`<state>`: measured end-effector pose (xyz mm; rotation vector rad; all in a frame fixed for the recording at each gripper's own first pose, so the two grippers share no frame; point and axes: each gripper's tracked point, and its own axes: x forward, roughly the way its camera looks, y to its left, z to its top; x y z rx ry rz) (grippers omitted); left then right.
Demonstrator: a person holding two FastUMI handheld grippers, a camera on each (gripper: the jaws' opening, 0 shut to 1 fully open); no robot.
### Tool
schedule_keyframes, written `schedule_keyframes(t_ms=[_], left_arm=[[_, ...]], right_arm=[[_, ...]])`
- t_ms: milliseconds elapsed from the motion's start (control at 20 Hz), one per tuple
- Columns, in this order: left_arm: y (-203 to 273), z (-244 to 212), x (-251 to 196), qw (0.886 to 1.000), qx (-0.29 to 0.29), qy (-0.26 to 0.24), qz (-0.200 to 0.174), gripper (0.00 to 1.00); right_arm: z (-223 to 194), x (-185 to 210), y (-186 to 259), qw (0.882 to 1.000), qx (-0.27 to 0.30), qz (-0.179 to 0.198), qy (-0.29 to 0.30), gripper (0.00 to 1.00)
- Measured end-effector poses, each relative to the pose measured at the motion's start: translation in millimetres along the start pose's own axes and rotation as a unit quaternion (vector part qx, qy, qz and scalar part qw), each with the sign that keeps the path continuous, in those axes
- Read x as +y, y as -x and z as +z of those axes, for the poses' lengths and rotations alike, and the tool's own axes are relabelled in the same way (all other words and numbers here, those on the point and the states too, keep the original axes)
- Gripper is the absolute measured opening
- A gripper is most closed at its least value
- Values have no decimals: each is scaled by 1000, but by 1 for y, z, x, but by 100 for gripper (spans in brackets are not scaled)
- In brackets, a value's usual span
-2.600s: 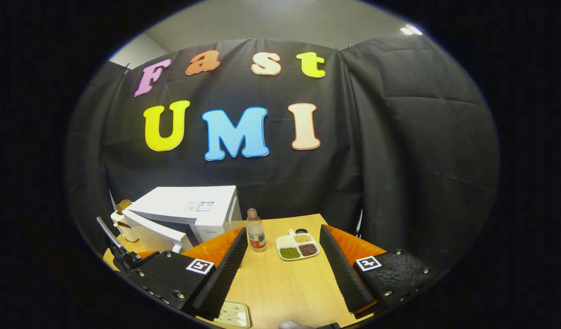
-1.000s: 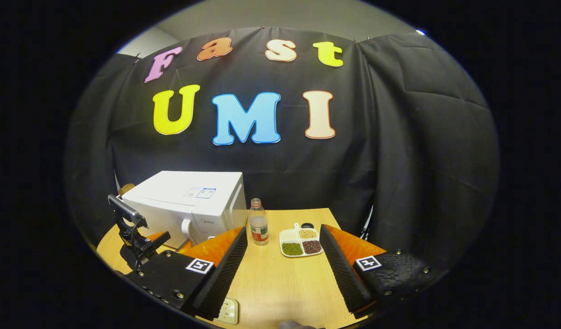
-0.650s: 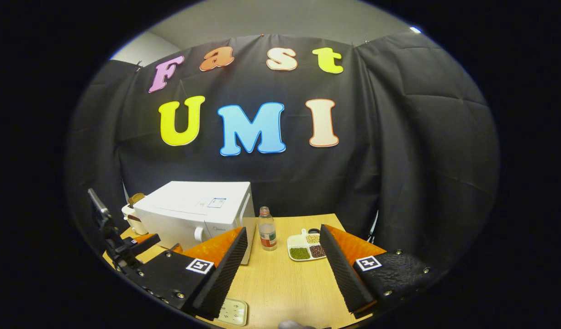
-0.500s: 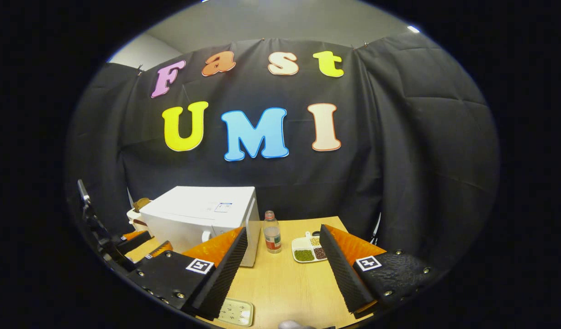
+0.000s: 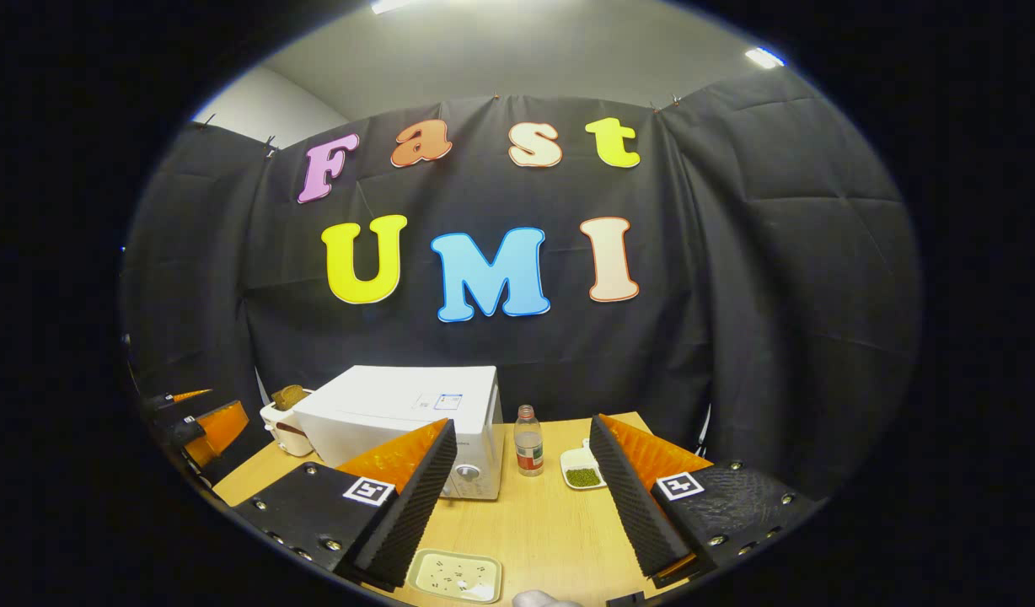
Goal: Open the microwave oven with the left hand, put the food in, and close the microwave oven.
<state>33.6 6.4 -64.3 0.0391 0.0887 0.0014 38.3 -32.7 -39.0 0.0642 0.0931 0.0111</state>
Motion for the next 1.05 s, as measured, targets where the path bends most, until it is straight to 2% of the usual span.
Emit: schedule_keyframes(t_ms=[150,300,450,600,650,1050], left_arm=[[11,18,16,1000,-13,-3,5,99],[20,27,19,1000,-16,15,-6,94],[26,37,28,1000,-21,13,-7,100],[31,35,35,1000,-13,18,-10,97],[33,34,39,1000,-11,18,-9,100],[42,39,47,1000,-16,16,-5,98]], right_arm=[[2,10,10,1000,-8,-2,4,97],[5,17,19,1000,-14,-6,12,97],[10,23,28,1000,-23,-11,8,97],[13,26,34,999,-31,-18,12,97],[15,28,36,999,-34,-19,14,96],[22,42,43,999,-43,-14,26,97]])
